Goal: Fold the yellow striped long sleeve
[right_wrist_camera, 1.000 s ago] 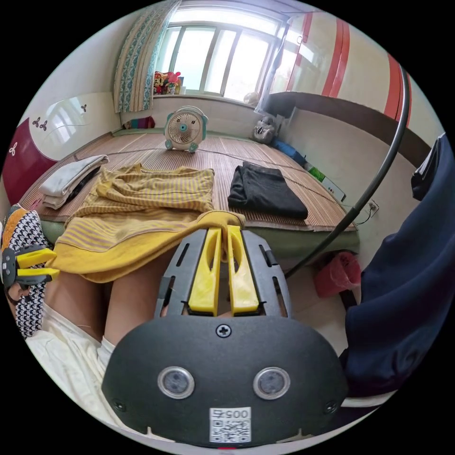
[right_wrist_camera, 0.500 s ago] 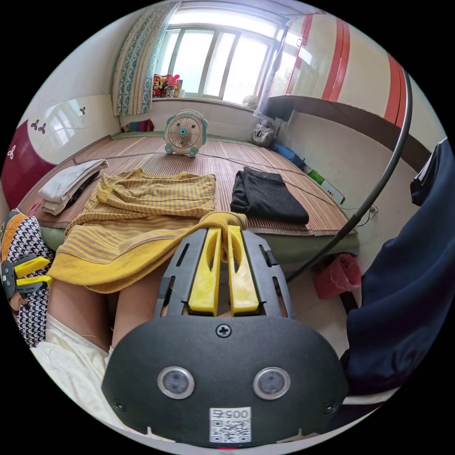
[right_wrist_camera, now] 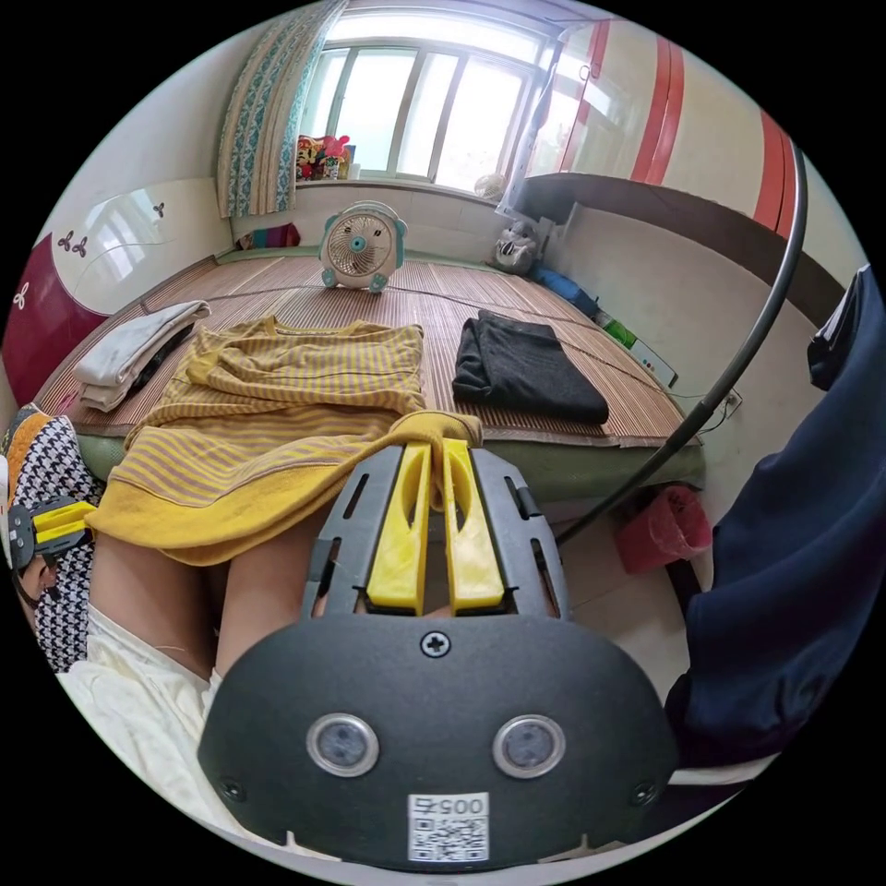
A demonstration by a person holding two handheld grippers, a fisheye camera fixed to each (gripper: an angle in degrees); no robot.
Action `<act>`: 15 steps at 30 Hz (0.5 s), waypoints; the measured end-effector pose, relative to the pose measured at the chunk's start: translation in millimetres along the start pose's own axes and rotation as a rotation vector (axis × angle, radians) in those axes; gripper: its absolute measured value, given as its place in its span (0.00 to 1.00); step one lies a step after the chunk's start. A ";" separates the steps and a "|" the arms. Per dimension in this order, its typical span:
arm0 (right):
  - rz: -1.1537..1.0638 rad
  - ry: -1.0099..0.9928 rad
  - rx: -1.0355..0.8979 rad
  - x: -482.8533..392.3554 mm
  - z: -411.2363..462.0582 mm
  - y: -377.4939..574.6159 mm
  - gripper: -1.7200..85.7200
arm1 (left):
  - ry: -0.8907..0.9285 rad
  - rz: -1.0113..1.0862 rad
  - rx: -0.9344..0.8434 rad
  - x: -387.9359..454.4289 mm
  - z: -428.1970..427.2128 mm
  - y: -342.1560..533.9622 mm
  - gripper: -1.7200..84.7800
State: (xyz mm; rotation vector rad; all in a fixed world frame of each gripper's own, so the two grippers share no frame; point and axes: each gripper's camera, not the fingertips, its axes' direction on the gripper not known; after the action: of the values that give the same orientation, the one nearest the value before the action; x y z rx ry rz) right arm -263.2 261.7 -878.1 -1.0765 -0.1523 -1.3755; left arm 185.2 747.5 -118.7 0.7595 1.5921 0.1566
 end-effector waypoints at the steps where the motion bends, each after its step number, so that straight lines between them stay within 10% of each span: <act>1: -0.001 -0.002 -0.001 0.9 -0.2 0.8 0.01 | 0.005 0.005 -0.005 -0.8 -1.7 0.4 0.09; 15: 0.010 0.000 -0.047 4.9 10.5 13.9 0.01 | 0.085 0.003 0.009 -14.7 -8.1 2.5 0.10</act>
State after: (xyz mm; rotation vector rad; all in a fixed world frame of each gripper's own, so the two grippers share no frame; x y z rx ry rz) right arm -245.2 263.0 -876.4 -1.1144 -0.1152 -1.3760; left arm 178.3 744.0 -103.7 0.7704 1.6731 0.1863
